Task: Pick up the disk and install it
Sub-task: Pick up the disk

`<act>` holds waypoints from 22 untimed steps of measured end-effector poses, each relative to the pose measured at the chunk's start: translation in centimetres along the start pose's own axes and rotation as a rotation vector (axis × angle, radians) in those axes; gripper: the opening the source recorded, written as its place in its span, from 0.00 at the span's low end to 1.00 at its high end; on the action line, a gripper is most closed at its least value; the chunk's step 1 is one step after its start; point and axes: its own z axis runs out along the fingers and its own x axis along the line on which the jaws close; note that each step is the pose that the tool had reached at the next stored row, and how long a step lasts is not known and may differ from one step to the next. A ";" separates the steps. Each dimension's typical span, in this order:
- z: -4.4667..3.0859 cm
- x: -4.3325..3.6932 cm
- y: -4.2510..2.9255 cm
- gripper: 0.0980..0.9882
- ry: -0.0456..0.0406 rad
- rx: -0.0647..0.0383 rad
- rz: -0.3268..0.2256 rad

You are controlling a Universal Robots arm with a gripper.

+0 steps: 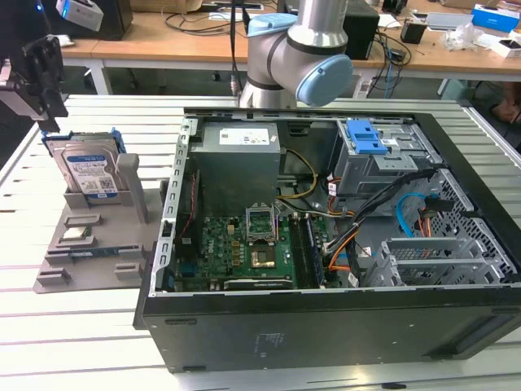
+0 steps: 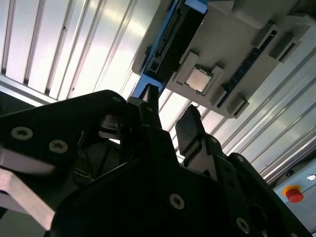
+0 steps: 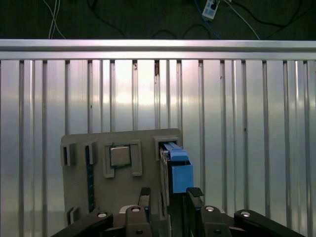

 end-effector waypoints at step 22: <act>4.01 -1.32 -0.67 0.36 0.0024 -0.001 -0.057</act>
